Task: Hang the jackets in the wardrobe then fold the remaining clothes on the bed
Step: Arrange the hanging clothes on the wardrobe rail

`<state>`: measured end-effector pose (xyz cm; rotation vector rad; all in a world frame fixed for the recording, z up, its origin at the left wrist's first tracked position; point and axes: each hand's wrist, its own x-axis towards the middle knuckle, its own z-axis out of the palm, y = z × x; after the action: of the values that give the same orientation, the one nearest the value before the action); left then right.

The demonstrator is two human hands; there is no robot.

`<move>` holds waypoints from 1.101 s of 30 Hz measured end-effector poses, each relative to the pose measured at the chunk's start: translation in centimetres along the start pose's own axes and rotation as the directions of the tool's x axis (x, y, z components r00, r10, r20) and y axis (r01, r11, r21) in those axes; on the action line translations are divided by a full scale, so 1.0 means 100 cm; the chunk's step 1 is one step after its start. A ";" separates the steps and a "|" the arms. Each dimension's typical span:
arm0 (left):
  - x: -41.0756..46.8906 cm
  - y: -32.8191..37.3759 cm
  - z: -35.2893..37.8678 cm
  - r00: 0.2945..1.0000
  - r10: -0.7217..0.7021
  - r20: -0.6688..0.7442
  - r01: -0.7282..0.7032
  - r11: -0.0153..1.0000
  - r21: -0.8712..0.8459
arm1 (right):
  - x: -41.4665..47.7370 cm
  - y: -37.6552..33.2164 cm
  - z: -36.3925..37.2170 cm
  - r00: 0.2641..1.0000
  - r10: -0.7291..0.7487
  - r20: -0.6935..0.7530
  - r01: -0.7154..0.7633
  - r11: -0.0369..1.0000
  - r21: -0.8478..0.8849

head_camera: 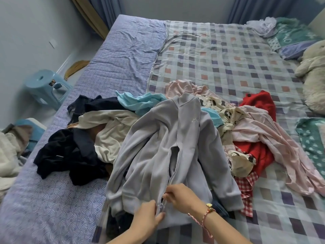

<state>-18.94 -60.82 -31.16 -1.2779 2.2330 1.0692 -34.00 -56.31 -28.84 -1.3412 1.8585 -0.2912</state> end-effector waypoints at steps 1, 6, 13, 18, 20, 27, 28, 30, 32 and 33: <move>-0.002 -0.002 0.001 1.000 -0.003 -0.001 0.003 0.998 -0.060 | 0.000 -0.001 -0.001 1.000 -0.005 -0.003 0.004 0.999 -0.043; -0.010 -0.004 0.003 0.997 -0.006 -0.081 -0.004 0.993 -0.118 | 0.016 -0.006 -0.011 0.998 0.022 -0.055 -0.030 0.989 -0.144; -0.010 -0.002 -0.016 0.986 0.014 -0.164 -0.035 0.991 -0.128 | 0.041 -0.006 -0.029 0.990 0.067 -0.121 -0.084 0.987 -0.139; -0.014 -0.013 -0.009 0.999 -0.016 0.029 0.015 0.998 0.061 | 0.052 0.011 -0.074 0.915 0.218 -0.339 -0.233 0.973 -0.004; -0.014 -0.023 0.001 0.978 -0.173 0.118 0.152 0.974 0.167 | 0.051 0.028 -0.110 0.855 0.282 -0.435 -0.275 0.958 0.080; -0.001 -0.002 -0.017 0.996 -0.044 0.081 0.037 0.996 0.082 | 0.035 0.012 -0.119 0.904 0.071 -0.421 -0.060 0.997 0.040; 0.009 0.015 -0.029 1.000 -0.004 -0.017 0.004 1.000 0.025 | 0.031 0.008 -0.113 0.904 0.052 -0.424 -0.037 0.998 0.044; 0.032 0.056 -0.057 0.983 0.086 -0.162 -0.094 0.995 -0.044 | 0.021 -0.004 -0.101 0.901 0.009 -0.434 0.010 0.999 0.041; 0.049 0.089 -0.071 0.967 0.136 -0.218 -0.139 0.990 -0.003 | 0.011 -0.014 -0.091 0.892 -0.056 -0.449 0.065 0.998 0.003; 0.052 0.100 -0.076 0.963 0.145 -0.228 -0.143 0.989 0.027 | 0.006 -0.015 -0.090 0.884 -0.082 -0.460 0.072 0.997 -0.040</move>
<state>-29.68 -66.48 -25.08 -1.3101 2.5337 1.0027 -39.49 -59.75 -22.42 -1.4529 2.2008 -0.6858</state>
